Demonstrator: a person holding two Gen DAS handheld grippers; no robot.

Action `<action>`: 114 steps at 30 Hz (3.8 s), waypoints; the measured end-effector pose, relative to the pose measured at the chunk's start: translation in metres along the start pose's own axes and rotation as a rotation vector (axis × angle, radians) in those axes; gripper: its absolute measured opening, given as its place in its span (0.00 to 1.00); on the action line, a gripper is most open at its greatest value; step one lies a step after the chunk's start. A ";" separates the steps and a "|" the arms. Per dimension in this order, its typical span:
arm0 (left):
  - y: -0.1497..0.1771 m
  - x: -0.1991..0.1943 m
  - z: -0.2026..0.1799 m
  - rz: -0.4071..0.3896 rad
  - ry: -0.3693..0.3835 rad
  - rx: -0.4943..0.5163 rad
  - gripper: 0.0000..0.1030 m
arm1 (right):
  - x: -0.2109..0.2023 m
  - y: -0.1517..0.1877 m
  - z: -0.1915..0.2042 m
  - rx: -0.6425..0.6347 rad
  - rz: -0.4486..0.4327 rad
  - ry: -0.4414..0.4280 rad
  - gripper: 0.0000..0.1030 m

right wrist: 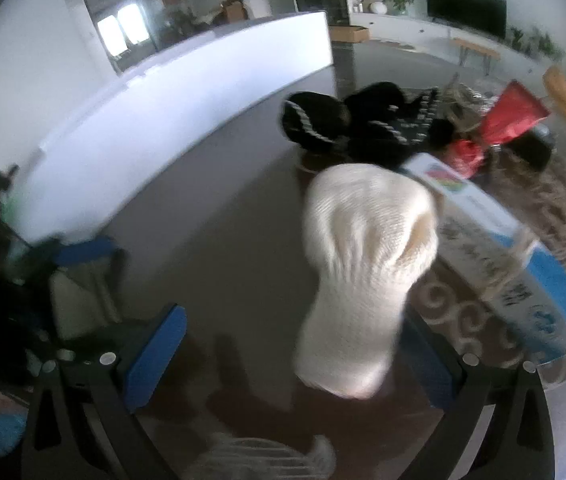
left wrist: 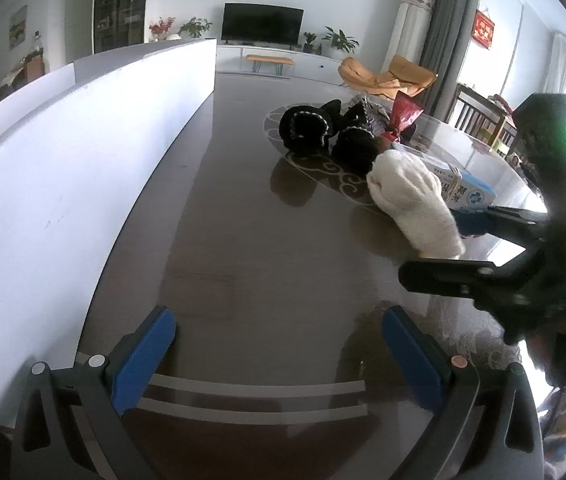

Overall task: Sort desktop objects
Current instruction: 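Lower the right tool onto the blue-and-white medicine box, then grasp the medicine box with the right tool while the left tool grasps the cream mitten, then carry the box and cream mitten into the bin and open both tools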

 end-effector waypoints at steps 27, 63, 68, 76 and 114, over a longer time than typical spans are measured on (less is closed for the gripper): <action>-0.001 -0.004 0.006 -0.013 0.017 -0.039 1.00 | -0.043 -0.031 -0.094 -0.265 0.092 0.382 1.00; 0.000 -0.010 0.004 -0.026 0.065 -0.056 1.00 | -0.070 -0.006 -0.163 0.400 -0.020 0.016 0.85; -0.025 -0.013 -0.012 -0.061 0.112 -0.111 1.00 | -0.052 -0.004 -0.121 0.207 0.068 0.065 0.85; -0.079 0.057 -0.056 0.046 -0.010 -0.090 1.00 | -0.036 0.003 -0.088 0.003 0.100 0.222 0.85; -0.122 -0.130 0.229 -0.083 -0.290 -0.242 0.46 | -0.006 -0.258 0.178 0.013 -0.105 -0.222 0.40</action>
Point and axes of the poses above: each gripper's, at about its wrist camera, not at the fingertips, and x roughly the way its jaws point, z to its left, y to its underside, the point moved 2 cm from there along x, roughly the way its jaws point, and after that the axes turned 5 degrees about y, right-handed, at the moved point
